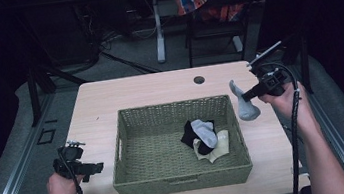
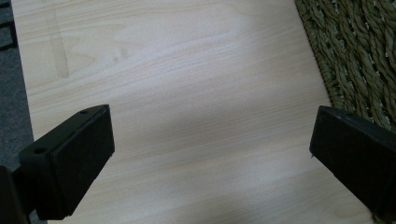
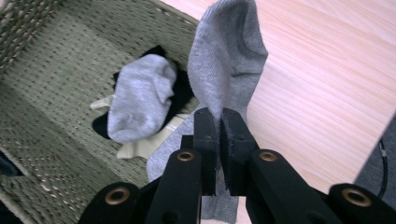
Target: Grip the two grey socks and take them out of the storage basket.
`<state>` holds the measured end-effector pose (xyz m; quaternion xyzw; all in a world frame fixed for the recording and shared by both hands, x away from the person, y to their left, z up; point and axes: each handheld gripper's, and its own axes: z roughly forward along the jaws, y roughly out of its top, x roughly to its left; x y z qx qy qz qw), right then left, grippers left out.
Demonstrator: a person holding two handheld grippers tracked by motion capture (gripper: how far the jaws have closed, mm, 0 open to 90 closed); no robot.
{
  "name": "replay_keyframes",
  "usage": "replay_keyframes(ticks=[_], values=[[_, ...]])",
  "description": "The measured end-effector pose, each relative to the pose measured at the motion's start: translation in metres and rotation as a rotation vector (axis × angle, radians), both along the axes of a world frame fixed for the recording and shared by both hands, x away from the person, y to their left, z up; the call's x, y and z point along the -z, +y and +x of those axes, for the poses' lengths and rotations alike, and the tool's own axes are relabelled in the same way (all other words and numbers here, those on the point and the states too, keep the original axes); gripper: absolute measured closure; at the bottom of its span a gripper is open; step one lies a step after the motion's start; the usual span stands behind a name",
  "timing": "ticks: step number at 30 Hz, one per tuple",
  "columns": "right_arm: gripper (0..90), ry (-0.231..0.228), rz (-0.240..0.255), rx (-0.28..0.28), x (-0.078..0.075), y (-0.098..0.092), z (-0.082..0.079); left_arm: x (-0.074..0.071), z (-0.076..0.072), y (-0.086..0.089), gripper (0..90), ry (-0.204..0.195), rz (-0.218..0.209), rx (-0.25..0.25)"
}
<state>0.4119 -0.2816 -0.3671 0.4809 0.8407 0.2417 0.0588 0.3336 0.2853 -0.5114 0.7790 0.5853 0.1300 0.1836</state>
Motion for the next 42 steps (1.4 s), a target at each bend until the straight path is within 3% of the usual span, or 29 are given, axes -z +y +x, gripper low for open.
replay_keyframes(ticks=[7,21,42], values=[[86.4,0.013,0.01,0.06,0.005,-0.021,0.002,0.0,0.0,0.0,0.2,0.0,-0.001,0.0],[86.4,0.045,-0.036,0.106,0.022,-0.036,0.01,0.0,0.0,0.0,0.2,0.0,-0.004,-0.001],[86.4,0.145,-0.073,0.136,0.078,-0.041,0.031,-0.001,0.0,0.0,0.2,-0.003,-0.003,0.0]])
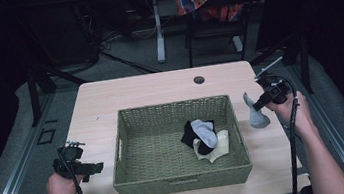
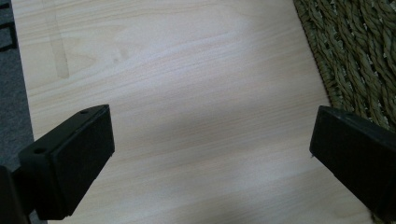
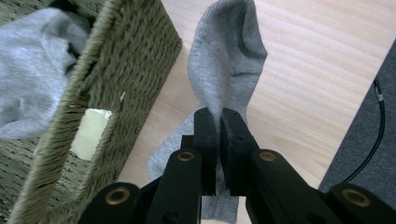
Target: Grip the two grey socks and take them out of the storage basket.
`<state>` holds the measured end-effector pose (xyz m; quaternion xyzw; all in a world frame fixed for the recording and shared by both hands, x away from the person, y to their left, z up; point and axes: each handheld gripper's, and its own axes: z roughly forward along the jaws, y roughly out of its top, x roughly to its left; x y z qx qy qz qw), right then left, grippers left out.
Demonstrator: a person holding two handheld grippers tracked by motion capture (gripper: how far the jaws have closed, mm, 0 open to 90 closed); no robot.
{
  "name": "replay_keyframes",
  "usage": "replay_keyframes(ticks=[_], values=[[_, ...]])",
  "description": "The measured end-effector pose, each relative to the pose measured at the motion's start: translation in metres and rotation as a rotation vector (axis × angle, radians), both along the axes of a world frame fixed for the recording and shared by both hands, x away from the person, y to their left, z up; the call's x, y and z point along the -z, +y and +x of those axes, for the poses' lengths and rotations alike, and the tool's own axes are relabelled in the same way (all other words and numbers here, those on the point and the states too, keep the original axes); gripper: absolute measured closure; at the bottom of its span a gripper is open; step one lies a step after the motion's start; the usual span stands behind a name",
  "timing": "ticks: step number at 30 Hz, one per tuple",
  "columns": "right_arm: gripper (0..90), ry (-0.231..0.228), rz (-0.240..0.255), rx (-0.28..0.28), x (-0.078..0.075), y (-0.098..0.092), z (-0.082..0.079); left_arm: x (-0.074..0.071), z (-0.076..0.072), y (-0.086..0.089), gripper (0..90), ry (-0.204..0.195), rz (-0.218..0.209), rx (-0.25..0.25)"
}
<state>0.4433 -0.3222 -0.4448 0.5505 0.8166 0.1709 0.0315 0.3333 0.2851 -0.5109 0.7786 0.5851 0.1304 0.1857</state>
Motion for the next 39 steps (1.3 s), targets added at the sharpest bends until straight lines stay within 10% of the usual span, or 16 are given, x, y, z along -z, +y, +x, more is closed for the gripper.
replay_keyframes(ticks=[25,32,39], values=[[86.0,0.096,-0.023,-0.05,0.066,0.016,0.016,0.0,0.0,0.0,0.2,0.003,0.0,0.006],[82.0,0.11,-0.022,-0.061,0.068,0.018,0.018,0.001,0.0,0.0,0.2,0.004,-0.004,0.003],[59.1,0.055,0.03,-0.036,0.05,0.012,0.014,0.001,0.0,0.0,0.2,0.003,-0.004,0.002]])
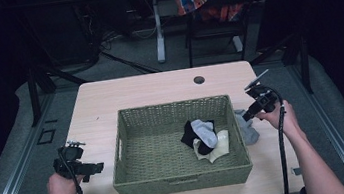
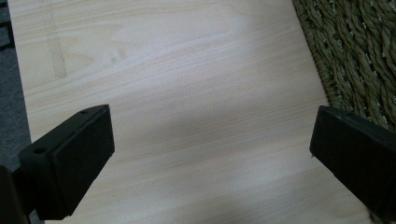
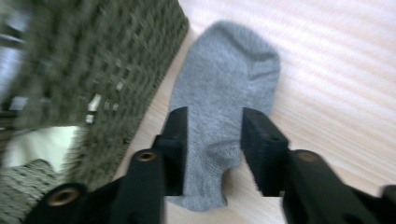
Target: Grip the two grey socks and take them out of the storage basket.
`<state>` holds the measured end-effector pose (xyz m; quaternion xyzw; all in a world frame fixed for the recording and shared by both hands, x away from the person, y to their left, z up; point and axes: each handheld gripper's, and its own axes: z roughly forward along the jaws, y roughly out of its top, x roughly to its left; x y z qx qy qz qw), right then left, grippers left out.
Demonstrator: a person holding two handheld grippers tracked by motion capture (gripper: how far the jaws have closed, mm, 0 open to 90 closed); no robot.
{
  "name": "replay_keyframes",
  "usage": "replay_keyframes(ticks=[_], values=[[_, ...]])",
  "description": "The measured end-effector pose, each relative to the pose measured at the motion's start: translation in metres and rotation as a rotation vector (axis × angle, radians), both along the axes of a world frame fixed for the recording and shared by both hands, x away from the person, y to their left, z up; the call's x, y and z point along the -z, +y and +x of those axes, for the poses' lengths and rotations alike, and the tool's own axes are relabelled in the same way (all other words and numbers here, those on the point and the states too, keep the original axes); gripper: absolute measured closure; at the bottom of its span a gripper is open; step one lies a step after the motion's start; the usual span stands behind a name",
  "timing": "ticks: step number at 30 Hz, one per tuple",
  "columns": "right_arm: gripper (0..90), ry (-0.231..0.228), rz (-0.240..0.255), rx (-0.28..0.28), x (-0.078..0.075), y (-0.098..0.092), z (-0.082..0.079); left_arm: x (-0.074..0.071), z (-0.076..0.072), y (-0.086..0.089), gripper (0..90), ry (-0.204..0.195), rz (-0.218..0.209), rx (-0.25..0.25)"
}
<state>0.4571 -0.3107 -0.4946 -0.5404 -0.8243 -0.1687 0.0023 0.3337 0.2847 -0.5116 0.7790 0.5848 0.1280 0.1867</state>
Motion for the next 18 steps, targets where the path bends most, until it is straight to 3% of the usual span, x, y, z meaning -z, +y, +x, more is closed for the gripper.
replay_keyframes(ticks=[8,12,18], values=[[38.2,-0.081,0.07,0.025,-0.035,-0.012,-0.011,0.0,0.0,0.0,0.2,0.002,0.001,-0.004],[27.6,-0.14,0.103,-0.004,-0.058,-0.011,-0.018,-0.001,0.0,0.0,0.2,-0.001,0.008,-0.005],[18.7,-0.16,0.113,-0.053,-0.074,0.002,-0.024,0.0,0.001,-0.001,0.2,0.003,0.009,-0.005]])
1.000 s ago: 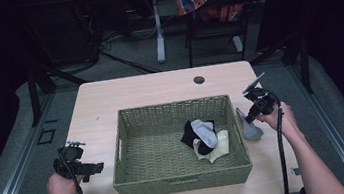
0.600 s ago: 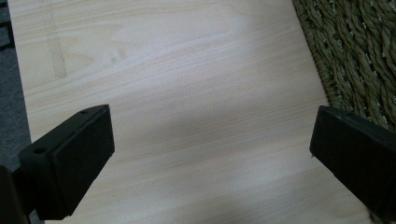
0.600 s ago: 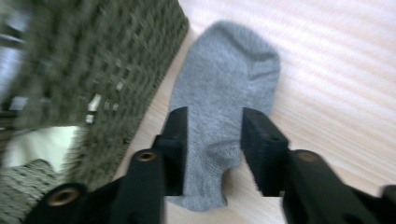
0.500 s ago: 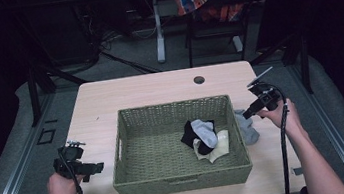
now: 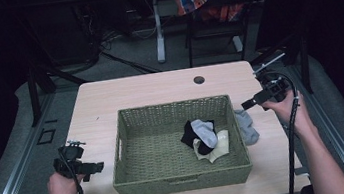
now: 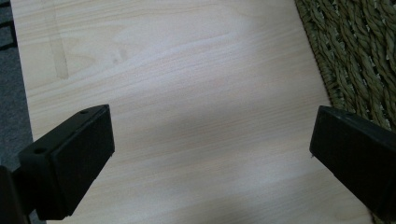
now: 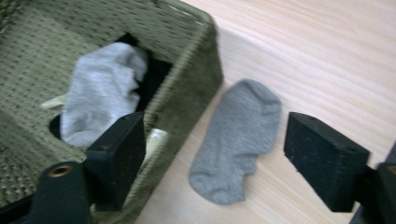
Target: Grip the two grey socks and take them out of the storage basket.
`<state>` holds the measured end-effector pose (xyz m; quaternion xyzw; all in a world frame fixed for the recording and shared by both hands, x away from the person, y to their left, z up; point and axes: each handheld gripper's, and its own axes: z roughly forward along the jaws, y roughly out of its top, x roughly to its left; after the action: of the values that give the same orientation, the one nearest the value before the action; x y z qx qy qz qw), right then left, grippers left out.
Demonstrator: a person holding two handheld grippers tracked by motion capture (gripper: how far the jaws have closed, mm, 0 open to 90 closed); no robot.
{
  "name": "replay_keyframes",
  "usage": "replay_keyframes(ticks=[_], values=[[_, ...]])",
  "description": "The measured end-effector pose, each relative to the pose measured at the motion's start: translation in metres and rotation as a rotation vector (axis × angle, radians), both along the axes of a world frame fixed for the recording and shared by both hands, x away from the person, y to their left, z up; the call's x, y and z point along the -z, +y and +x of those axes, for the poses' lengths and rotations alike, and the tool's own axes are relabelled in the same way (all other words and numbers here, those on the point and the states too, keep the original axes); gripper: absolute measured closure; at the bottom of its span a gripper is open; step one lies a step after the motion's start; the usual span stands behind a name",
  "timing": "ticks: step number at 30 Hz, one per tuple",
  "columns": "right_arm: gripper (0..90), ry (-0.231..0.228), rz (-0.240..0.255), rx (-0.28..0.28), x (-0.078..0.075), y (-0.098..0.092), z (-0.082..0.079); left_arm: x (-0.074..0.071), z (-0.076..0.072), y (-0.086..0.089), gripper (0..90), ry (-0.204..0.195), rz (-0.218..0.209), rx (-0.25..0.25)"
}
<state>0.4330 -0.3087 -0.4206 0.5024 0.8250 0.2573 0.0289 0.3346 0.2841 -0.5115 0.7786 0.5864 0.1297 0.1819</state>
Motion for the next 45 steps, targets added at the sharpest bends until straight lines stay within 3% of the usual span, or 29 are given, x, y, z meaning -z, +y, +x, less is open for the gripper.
replay_keyframes(ticks=[4,10,15,24,36,45], values=[[11.7,-0.025,-0.015,-0.037,-0.01,0.017,-0.005,-0.001,-0.003,0.001,0.2,-0.006,-0.001,-0.004],[4.0,-0.018,-0.027,-0.116,-0.018,0.044,-0.011,-0.001,-0.003,0.001,0.2,-0.009,-0.002,0.002],[1.7,-0.018,-0.027,-0.178,-0.021,0.065,-0.011,-0.001,-0.002,0.001,0.2,-0.004,-0.003,0.0],[0.7,-0.02,-0.056,-0.227,-0.024,0.084,-0.01,-0.001,-0.002,0.001,0.2,-0.007,-0.003,0.0],[0.4,0.02,-0.091,-0.296,-0.007,0.112,-0.003,-0.001,-0.001,0.0,0.2,-0.005,-0.005,0.005],[1.5,0.067,-0.101,-0.286,0.015,0.132,0.009,-0.001,-0.002,0.001,0.2,-0.005,-0.005,0.005]])
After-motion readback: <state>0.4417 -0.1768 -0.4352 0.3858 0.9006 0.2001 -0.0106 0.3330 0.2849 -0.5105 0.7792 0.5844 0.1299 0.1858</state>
